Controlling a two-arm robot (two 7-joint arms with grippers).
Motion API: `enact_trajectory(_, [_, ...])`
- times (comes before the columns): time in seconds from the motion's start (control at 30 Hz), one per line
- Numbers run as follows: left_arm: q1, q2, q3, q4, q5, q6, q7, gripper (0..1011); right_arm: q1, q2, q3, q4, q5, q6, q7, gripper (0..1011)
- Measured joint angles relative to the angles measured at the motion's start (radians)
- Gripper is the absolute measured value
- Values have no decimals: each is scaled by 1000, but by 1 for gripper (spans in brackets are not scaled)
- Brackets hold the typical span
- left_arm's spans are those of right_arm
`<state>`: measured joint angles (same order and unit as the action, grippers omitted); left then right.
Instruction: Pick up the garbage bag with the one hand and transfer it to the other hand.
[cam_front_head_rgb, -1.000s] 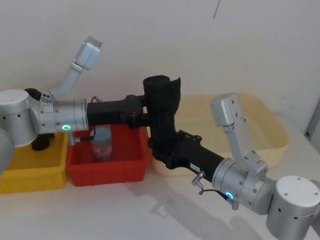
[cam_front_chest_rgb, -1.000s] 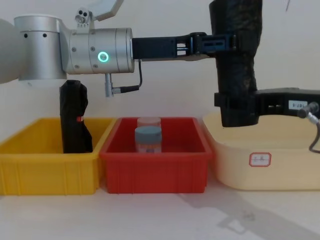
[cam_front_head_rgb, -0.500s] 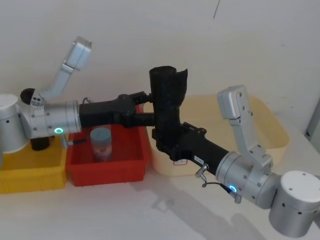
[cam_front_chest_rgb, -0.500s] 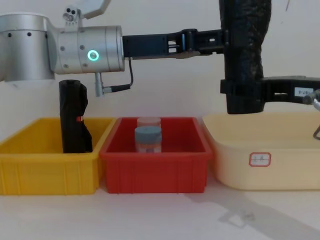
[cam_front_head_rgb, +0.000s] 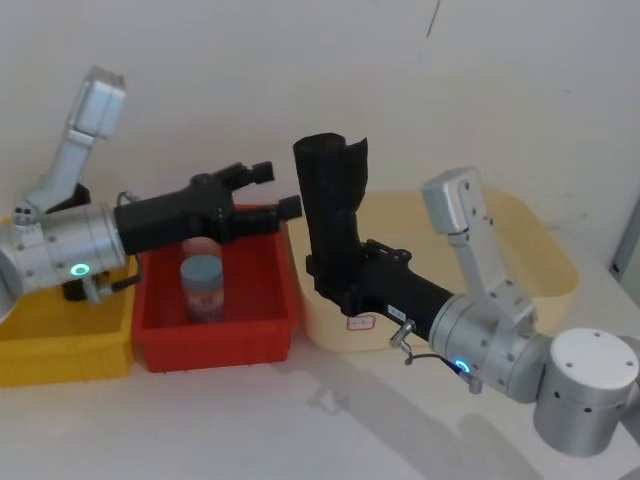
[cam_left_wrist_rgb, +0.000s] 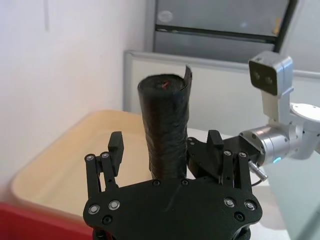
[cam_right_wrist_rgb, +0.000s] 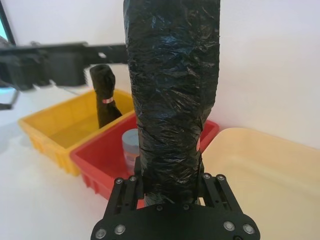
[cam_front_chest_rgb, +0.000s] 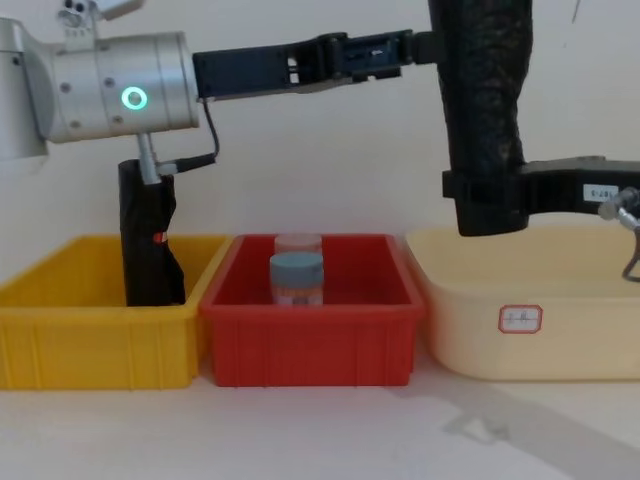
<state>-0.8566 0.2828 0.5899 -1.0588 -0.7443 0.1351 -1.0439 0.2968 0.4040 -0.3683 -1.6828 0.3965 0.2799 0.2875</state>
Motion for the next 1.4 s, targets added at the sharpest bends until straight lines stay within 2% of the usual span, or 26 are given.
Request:
enact_trajectory(0.33, [119, 67, -68, -199, -11, -23, 170, 1001, 80, -32, -11, 92, -29, 5, 1, 536])
enact_trajectory(0.5, [177, 94, -97, -288, -15, -32, 248, 1001, 119, -61, -2, 136, -28, 37, -13, 536])
enact_trajectory(0.73, [263, 135, -135, -417, -17, -36, 368, 1001, 172, -114, 31, 199, -6, 116, -60, 536])
enact_trajectory(0.8, [271, 139, -138, -429, -17, -36, 377, 1001, 183, -126, 41, 212, -2, 135, -75, 536])
enact_trajectory(0.93, [304, 156, -149, -481, -14, -33, 437, 1001, 207, -157, 66, 247, 8, 175, -115, 536])
enact_trajectory(1.23, [354, 180, -163, -555, 8, -16, 545, 1001, 241, -195, 103, 306, 15, 218, -172, 539])
enact_trajectory(1.27, [357, 181, -164, -559, 9, -15, 551, 1001, 244, -197, 105, 309, 16, 221, -176, 597])
enact_trajectory(1.37, [366, 186, -166, -573, 14, -12, 572, 1001, 251, -205, 114, 322, 17, 229, -188, 655])
enact_trajectory(1.4, [369, 187, -167, -577, 15, -11, 576, 1001, 254, -209, 117, 327, 18, 233, -193, 710])
